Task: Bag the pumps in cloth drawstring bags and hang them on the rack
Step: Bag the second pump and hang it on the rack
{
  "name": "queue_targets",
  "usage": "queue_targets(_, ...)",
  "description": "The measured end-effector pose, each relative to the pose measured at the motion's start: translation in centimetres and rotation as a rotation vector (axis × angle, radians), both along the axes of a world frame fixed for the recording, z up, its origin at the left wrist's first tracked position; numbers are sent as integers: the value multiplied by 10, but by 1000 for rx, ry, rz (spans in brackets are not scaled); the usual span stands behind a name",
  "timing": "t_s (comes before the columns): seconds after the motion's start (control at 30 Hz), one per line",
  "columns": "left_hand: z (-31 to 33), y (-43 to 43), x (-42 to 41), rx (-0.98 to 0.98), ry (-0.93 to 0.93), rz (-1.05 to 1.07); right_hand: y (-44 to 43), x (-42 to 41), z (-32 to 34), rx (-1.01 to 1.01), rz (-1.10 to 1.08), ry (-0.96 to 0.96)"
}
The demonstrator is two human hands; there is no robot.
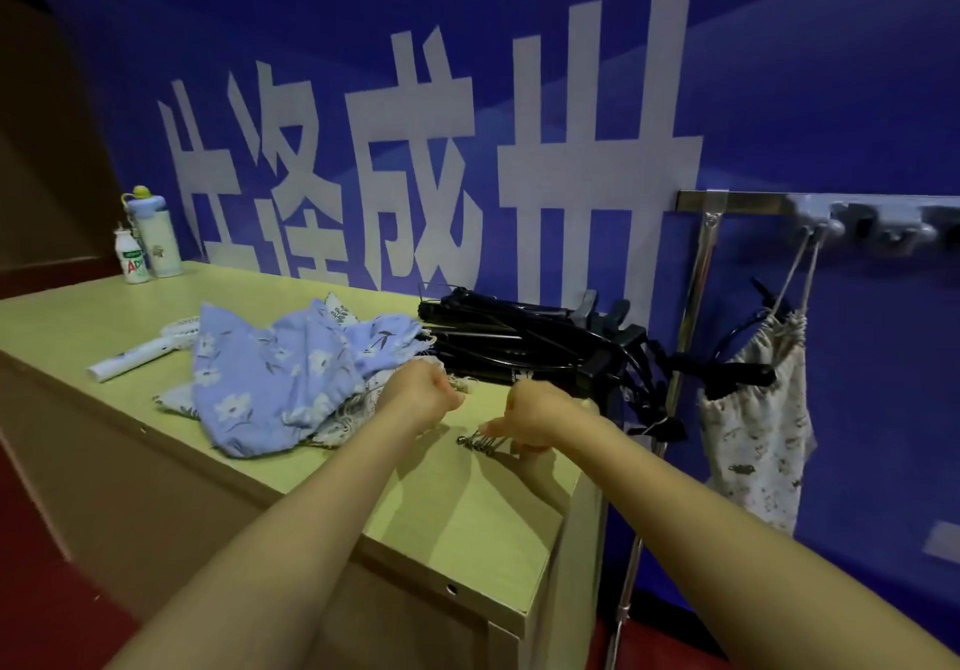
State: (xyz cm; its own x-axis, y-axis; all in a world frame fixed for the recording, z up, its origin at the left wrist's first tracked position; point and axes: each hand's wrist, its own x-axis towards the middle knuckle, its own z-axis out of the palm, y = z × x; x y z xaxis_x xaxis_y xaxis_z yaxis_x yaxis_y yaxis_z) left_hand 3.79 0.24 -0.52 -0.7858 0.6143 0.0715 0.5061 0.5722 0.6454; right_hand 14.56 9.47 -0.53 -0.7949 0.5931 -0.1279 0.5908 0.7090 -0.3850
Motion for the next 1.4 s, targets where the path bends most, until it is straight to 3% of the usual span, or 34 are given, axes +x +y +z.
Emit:
queue_targets(0.37,-6,-6,-21,57,25,67,-6,-7,-17,57,-51,-44)
queue_targets(0.83,11,-49,-76,194,179,271,-10,-35,-25,-73,-179,-44)
queue_targets(1.17,5,-75,-95,-16,163,157,-3,-35,-24,-221,-251,72)
queue_targets(1.3,4,-83,-94,-280,201,105,-4,-41,-10,-255,-279,271)
queue_targets(1.4,0,-85,-96,-344,293,124,-21,-49,4,-458,-174,493)
